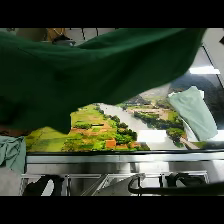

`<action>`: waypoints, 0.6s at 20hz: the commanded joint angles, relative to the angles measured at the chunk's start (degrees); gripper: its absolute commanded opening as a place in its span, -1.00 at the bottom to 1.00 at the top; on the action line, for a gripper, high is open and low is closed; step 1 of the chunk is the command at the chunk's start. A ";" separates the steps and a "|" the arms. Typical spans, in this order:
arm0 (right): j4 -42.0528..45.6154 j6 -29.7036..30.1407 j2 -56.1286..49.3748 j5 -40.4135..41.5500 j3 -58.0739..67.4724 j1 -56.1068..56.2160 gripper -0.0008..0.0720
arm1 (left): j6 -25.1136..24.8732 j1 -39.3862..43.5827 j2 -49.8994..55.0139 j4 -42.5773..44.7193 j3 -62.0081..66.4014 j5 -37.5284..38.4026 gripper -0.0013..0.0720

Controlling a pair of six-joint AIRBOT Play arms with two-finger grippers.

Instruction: Fold the shirts.

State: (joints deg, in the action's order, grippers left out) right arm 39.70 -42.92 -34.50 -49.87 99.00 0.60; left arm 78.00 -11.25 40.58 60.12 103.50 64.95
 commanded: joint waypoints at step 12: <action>3.15 -6.25 -48.33 -0.61 -1.16 -0.07 -0.93 | -2.95 9.22 56.70 0.28 5.92 6.34 -0.92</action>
State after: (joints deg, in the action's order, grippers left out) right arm 43.03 -47.16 -70.96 -50.92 98.06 0.54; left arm 76.07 -4.05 84.23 60.55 109.27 71.99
